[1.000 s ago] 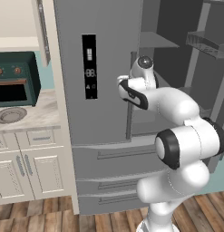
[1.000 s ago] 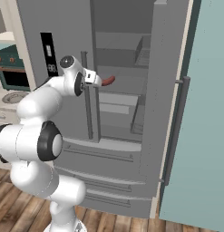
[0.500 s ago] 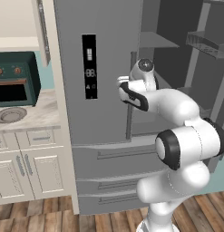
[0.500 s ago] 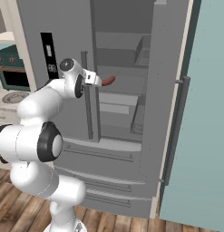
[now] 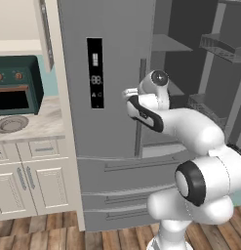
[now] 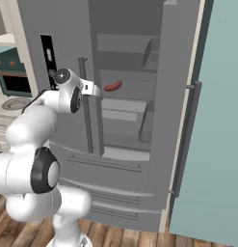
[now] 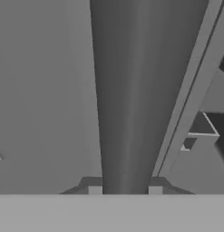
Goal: Move the hot dog bun to the plate on the dining table and place the condiment next to that plate. Then navigate to the fridge and take the sausage and place it on the plate as well.
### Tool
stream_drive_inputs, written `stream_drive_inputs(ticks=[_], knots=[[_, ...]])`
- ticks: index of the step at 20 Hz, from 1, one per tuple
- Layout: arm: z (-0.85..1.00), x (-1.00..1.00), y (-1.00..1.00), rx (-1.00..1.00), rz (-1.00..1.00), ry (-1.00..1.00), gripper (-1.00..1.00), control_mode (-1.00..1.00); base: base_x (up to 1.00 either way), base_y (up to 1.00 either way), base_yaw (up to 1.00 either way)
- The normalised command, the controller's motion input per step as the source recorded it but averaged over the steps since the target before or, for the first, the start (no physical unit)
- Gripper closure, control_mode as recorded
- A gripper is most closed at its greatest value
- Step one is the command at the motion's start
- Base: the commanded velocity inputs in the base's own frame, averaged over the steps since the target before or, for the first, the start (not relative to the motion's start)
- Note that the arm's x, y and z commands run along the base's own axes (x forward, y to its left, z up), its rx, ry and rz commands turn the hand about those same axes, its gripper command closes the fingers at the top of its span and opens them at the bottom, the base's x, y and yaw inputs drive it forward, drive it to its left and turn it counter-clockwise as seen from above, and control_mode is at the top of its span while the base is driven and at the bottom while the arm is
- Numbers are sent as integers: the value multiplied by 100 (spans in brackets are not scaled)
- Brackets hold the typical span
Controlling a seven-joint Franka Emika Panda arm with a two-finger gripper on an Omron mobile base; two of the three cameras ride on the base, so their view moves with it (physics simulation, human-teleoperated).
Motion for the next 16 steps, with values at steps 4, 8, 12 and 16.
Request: stream_drive_inputs(ticks=[4,8,12,16], knots=[[-3,-97,73,1,13,0,100,-100,0,0,0],[-7,-79,87,0,9,0,100,-100,0,0,0],[-10,-74,98,0,8,0,100,-100,0,0,0],[-10,-64,98,0,7,6,-100,-100,0,0,0]])
